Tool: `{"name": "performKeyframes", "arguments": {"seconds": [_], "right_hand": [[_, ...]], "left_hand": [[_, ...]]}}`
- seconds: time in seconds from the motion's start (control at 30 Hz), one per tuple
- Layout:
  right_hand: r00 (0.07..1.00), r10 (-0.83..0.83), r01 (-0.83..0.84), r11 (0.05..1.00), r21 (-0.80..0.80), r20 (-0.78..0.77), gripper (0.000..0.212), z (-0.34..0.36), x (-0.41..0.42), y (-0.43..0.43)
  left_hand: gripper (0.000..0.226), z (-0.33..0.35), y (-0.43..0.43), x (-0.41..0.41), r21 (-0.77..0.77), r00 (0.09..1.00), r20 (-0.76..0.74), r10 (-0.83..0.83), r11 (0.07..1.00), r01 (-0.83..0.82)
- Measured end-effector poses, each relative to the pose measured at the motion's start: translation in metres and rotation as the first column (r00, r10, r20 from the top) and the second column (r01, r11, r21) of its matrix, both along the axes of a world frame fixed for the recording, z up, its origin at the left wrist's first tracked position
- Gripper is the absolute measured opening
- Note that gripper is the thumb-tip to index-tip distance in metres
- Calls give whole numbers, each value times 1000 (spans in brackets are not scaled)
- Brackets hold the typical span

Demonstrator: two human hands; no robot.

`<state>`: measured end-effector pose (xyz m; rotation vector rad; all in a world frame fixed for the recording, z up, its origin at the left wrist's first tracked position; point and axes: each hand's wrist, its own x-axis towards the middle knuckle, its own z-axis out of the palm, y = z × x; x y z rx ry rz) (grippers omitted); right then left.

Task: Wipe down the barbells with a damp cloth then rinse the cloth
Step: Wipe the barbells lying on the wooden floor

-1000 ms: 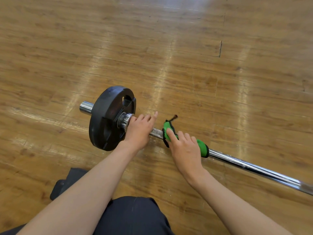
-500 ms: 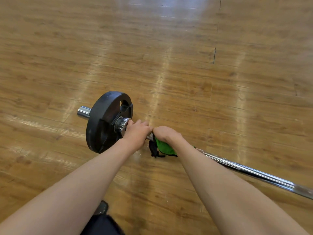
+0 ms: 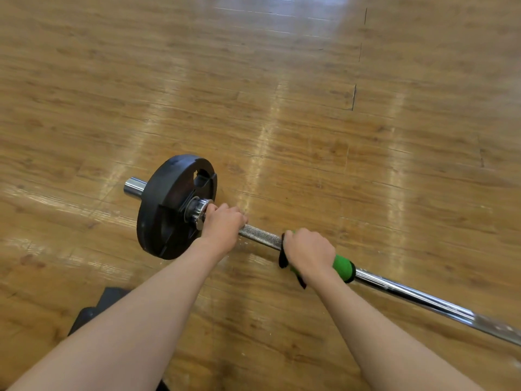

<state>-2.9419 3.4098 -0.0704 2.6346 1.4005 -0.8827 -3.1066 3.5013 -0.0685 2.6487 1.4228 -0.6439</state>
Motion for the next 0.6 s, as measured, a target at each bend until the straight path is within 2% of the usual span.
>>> {"name": "performKeyframes", "arguments": {"seconds": [0.07, 0.1, 0.13, 0.17, 0.23, 0.3, 0.33, 0.4, 0.5, 0.57, 0.6], "right_hand": [[948, -98, -7, 944, -328, -302, 44, 11, -7, 36], [901, -116, -55, 925, -375, -418, 48, 14, -12, 48], [877, -108, -87, 922, -376, -468, 50, 15, -18, 54], [886, -78, -99, 931, -350, -457, 49, 16, -24, 57], [952, 1, -63, 980, -191, -307, 41, 15, -34, 53], [989, 126, -114, 983, 142, -78, 36, 6, -39, 34], [980, 194, -199, 934, 298, 48, 34, -1, -41, 19], [921, 279, -379, 798, 468, 271, 26, -23, -35, -10], [869, 295, -475, 723, 502, 397, 24, -37, -10, -43], [889, 247, -430, 742, 515, 386, 23, -33, 10, -60], [906, 212, -382, 781, 493, 365, 24, -28, 16, -63]], "left_hand": [[29, 0, 1, 2, 24, 1000, 7, 2, 1000, -2], [31, -1, 2, 3, 31, 1000, 7, 2, 1000, -2], [33, -2, 3, 3, 32, 1000, 12, 1, 999, -2], [35, -4, 3, 3, 38, 1000, 20, 4, 999, -4], [36, -5, 4, 4, 54, 1000, 20, 0, 999, -1], [34, -5, 4, 2, 51, 1000, 23, -5, 999, 4], [33, -6, 4, 2, 52, 999, 32, -4, 999, 2], [29, -7, 3, 2, 43, 1000, 25, -4, 999, 3], [22, -7, 2, -2, 38, 1000, 23, -3, 999, 2], [22, -6, 2, -1, 35, 1000, 13, 0, 999, -1], [23, -7, 2, 0, 32, 1000, 15, 4, 999, -5]]}}
